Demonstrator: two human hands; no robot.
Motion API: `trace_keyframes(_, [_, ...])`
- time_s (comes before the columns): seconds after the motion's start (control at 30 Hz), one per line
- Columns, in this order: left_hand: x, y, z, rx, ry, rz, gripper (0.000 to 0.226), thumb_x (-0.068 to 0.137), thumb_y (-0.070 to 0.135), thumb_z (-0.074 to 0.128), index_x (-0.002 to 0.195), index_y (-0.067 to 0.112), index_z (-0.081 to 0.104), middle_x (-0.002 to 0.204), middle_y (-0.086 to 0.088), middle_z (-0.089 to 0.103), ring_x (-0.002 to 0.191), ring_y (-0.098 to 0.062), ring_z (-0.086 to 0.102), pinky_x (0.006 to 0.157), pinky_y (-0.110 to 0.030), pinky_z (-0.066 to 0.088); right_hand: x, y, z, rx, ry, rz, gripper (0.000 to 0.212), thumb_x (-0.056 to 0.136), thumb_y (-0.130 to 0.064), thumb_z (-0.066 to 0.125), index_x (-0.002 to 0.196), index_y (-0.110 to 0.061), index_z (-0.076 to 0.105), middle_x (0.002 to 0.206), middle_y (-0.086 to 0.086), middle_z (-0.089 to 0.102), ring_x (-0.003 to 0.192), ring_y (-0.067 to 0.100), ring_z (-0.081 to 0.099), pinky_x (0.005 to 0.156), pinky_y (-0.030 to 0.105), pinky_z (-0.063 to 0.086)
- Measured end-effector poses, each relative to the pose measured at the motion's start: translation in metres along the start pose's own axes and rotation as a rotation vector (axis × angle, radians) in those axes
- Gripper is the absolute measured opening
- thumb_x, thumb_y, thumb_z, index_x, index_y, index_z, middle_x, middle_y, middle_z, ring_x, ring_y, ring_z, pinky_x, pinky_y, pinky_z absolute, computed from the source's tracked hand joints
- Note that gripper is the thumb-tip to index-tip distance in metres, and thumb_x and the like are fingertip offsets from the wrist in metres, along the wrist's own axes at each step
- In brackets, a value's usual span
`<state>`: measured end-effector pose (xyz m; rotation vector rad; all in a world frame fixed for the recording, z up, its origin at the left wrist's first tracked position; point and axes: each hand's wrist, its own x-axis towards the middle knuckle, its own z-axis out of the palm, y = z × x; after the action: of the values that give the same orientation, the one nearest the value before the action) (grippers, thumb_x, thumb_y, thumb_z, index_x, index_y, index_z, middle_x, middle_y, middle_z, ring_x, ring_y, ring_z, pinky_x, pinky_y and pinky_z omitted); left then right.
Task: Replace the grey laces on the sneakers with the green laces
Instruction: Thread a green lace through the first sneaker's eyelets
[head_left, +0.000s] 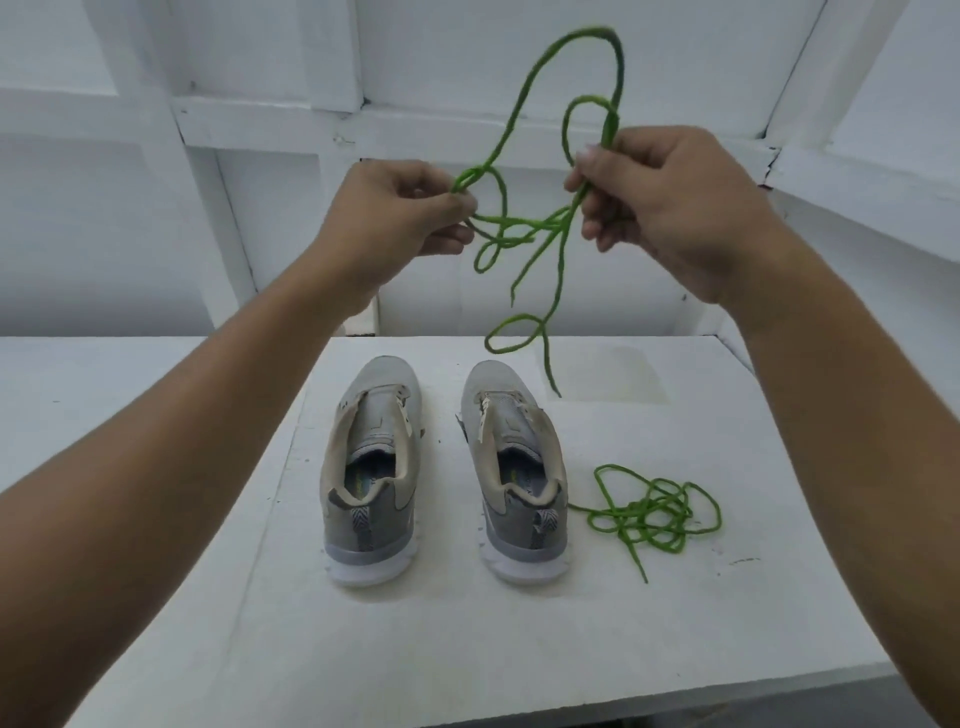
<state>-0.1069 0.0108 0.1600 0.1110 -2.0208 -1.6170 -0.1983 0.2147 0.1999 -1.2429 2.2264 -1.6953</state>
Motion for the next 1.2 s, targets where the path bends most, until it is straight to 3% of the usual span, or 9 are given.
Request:
trace_keyframes(0.17, [-0.022,-0.039,-0.016,0.201,0.071,-0.119,0.013,0.084,0.021,0.074,0.092,0.01,0.073,0.077,-0.005,0.072,0.069,-0.015,0.07,0.07,-0.027,0.058,0.014,0.002,0.046,0.096,-0.042,0.023,0.024,0.1,-0.019,0.054,0.084,-0.005,0.065,0.063,0.0,0.059,0.059,0.015,0.059,0.055,0.025,0.048])
trace_keyframes(0.3, [-0.038,-0.072,-0.012,0.502,0.109,-0.185,0.009,0.083,0.031,0.075,0.085,0.021,0.075,0.069,0.008,0.069,0.059,-0.006,0.063,0.054,-0.014,0.046,0.013,0.019,0.079,0.111,-0.1,0.103,0.024,0.099,-0.018,0.055,0.083,-0.004,0.065,0.064,0.004,0.059,0.055,0.014,0.059,0.052,0.024,0.048])
trace_keyframes(0.43, [-0.051,-0.096,-0.013,0.615,0.037,-0.239,0.013,0.081,0.034,0.077,0.085,0.022,0.077,0.074,0.009,0.071,0.067,-0.005,0.063,0.059,-0.017,0.044,0.005,0.04,0.095,0.063,-0.151,0.209,0.027,0.1,-0.021,0.054,0.086,-0.001,0.066,0.066,0.005,0.058,0.055,0.012,0.057,0.054,0.024,0.048])
trace_keyframes(0.57, [-0.057,-0.102,-0.016,0.604,-0.065,-0.29,0.033,0.079,0.037,0.077,0.109,0.022,0.072,0.092,0.011,0.074,0.082,-0.001,0.066,0.068,-0.013,0.045,0.003,0.048,0.099,0.048,-0.151,0.254,0.029,0.101,-0.023,0.051,0.081,-0.005,0.063,0.063,0.003,0.054,0.054,0.013,0.055,0.052,0.024,0.045])
trace_keyframes(0.7, [-0.068,-0.095,-0.02,0.584,-0.038,-0.223,0.02,0.092,0.03,0.064,0.111,0.027,0.071,0.11,0.013,0.07,0.094,-0.003,0.063,0.086,-0.024,0.048,0.006,0.045,0.097,0.074,-0.143,0.248,0.03,0.101,-0.024,0.051,0.08,-0.006,0.064,0.063,0.004,0.055,0.055,0.014,0.056,0.052,0.024,0.045])
trace_keyframes(0.87, [-0.082,-0.079,-0.01,0.363,-0.274,-0.229,0.04,0.091,0.039,0.063,0.129,0.029,0.059,0.11,0.016,0.069,0.098,0.006,0.063,0.082,-0.01,0.043,0.01,0.046,0.097,0.063,-0.148,0.246,0.03,0.101,-0.025,0.052,0.081,-0.006,0.064,0.063,0.003,0.054,0.054,0.013,0.055,0.052,0.024,0.046])
trace_keyframes(0.97, [-0.083,-0.078,-0.01,0.375,-0.319,-0.24,0.034,0.088,0.04,0.066,0.118,0.026,0.066,0.095,0.01,0.072,0.087,0.003,0.065,0.076,-0.011,0.044,0.012,0.047,0.095,0.079,-0.128,0.265,0.03,0.101,-0.025,0.052,0.081,-0.006,0.064,0.062,0.002,0.053,0.052,0.012,0.054,0.051,0.023,0.045])
trace_keyframes(1.1, [-0.091,-0.078,-0.026,0.219,-0.275,-0.234,0.027,0.083,0.042,0.065,0.097,0.022,0.076,0.091,0.002,0.073,0.088,-0.011,0.067,0.085,-0.028,0.052,0.018,0.053,0.089,0.092,-0.111,0.298,0.03,0.101,-0.026,0.052,0.081,-0.007,0.064,0.06,-0.001,0.053,0.053,0.012,0.053,0.051,0.023,0.044])
trace_keyframes(1.2, [-0.094,-0.078,-0.05,0.153,-0.208,-0.275,0.018,0.089,0.028,0.064,0.1,0.02,0.076,0.077,0.0,0.071,0.073,-0.014,0.064,0.071,-0.029,0.053,0.02,0.059,0.088,0.104,-0.094,0.338,0.03,0.1,-0.026,0.052,0.079,-0.008,0.063,0.061,-0.001,0.053,0.054,0.013,0.054,0.051,0.023,0.044])
